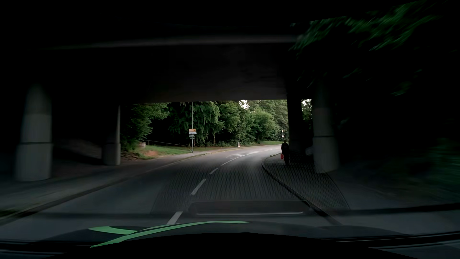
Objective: Follow the waypoints while adhering to traffic rules and regulations
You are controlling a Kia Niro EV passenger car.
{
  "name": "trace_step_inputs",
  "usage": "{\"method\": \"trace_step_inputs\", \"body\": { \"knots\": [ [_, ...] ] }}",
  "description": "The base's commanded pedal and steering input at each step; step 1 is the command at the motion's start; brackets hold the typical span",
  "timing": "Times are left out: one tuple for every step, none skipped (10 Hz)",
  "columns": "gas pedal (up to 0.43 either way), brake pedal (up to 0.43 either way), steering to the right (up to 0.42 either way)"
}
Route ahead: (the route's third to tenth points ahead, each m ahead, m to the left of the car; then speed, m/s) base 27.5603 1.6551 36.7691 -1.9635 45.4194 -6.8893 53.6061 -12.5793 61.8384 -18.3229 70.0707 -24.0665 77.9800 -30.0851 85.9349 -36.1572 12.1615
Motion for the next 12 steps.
{"method": "trace_step_inputs", "body": {
  "knots": [
    [0.098,0.000,0.021],
    [0.098,0.000,0.024],
    [0.098,0.000,0.026],
    [0.098,0.000,0.029],
    [0.098,0.000,0.033],
    [0.098,0.000,0.035],
    [0.098,0.000,0.039],
    [0.098,0.000,0.044],
    [0.098,0.000,0.052],
    [0.098,0.000,0.054],
    [0.098,0.000,0.054],
    [0.098,0.000,0.056]
  ]
}}
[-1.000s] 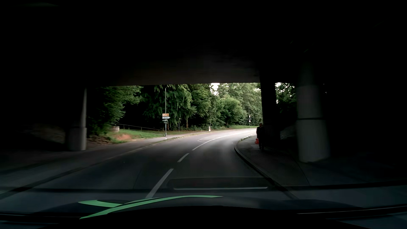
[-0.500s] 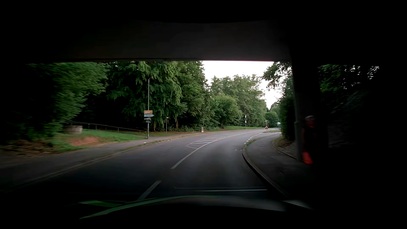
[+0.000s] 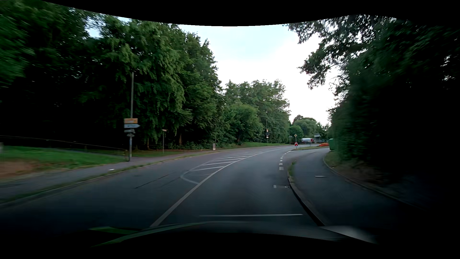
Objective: Follow the waypoints while adhering to traffic rules and regulations
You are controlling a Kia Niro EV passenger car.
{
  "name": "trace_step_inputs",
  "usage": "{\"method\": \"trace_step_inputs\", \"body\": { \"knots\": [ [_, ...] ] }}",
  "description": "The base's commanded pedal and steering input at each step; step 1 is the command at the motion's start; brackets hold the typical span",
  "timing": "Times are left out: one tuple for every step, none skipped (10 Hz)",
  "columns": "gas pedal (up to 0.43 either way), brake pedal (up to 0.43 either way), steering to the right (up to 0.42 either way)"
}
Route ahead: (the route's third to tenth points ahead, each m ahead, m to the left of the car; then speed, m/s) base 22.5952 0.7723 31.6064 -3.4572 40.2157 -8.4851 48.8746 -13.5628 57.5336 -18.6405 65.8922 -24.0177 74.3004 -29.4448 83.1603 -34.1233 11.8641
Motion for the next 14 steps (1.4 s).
{"method": "trace_step_inputs", "body": {
  "knots": [
    [0.098,0.000,0.056],
    [0.118,0.000,0.055],
    [0.138,0.000,0.054],
    [0.138,0.000,0.051],
    [0.150,0.000,0.050],
    [0.150,0.000,0.050],
    [0.150,0.000,0.050],
    [0.150,0.000,0.048],
    [0.150,0.000,0.048],
    [0.157,0.000,0.047],
    [0.157,0.000,0.046],
    [0.157,0.000,0.045],
    [0.157,0.000,0.045],
    [0.157,0.000,0.045]
  ]
}}
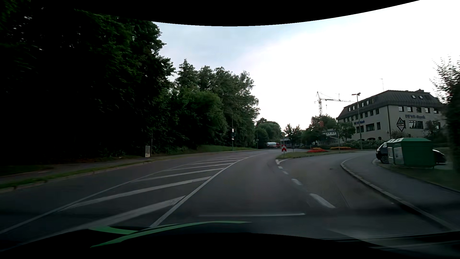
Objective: Follow the waypoints while adhering to traffic rules and regulations
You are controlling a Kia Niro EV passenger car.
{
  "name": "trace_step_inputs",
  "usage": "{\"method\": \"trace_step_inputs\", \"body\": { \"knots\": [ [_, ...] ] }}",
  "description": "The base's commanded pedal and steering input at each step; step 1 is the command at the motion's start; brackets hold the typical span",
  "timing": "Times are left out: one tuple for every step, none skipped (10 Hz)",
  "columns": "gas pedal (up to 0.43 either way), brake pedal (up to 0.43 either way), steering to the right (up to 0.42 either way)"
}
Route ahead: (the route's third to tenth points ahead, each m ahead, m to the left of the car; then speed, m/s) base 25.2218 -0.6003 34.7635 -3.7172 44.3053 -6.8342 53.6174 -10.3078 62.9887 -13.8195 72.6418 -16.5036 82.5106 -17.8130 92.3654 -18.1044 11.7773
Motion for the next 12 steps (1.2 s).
{"method": "trace_step_inputs", "body": {
  "knots": [
    [0.157,0.000,0.045],
    [0.157,0.000,0.044],
    [0.157,0.000,0.044],
    [0.157,0.000,0.044],
    [0.157,0.000,0.044],
    [0.169,0.000,0.045],
    [0.169,0.000,0.045],
    [0.169,0.000,0.046],
    [0.169,0.000,0.046],
    [0.169,0.000,0.045],
    [0.169,0.000,0.047],
    [0.169,0.000,0.049]
  ]
}}
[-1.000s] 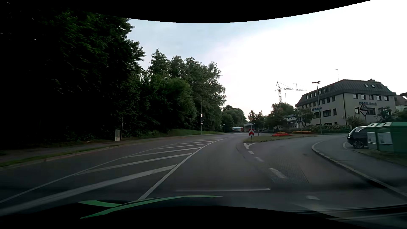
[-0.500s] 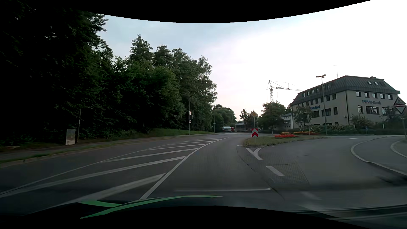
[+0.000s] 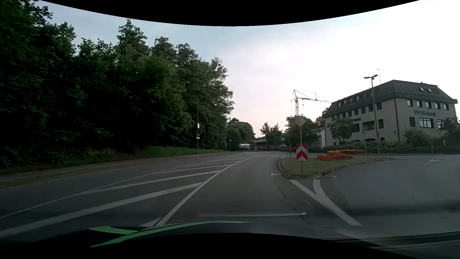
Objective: Follow the waypoints while adhering to traffic rules and regulations
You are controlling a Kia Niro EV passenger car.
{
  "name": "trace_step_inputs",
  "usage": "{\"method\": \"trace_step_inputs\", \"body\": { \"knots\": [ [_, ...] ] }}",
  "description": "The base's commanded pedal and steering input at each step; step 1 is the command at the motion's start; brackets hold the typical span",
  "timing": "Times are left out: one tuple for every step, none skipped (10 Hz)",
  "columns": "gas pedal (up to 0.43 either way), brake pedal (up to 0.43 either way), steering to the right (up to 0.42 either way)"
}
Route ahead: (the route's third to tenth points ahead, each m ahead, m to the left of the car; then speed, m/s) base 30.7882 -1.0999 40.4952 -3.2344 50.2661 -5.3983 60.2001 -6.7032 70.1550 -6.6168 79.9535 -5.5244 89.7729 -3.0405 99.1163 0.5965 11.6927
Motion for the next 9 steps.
{"method": "trace_step_inputs", "body": {
  "knots": [
    [0.169,0.000,0.049],
    [0.169,0.000,0.049],
    [0.169,0.000,0.049],
    [0.169,0.000,0.050],
    [0.169,0.000,0.052],
    [0.169,0.000,0.051],
    [0.169,0.000,0.051],
    [0.169,0.000,0.051],
    [0.169,0.000,0.051]
  ]
}}
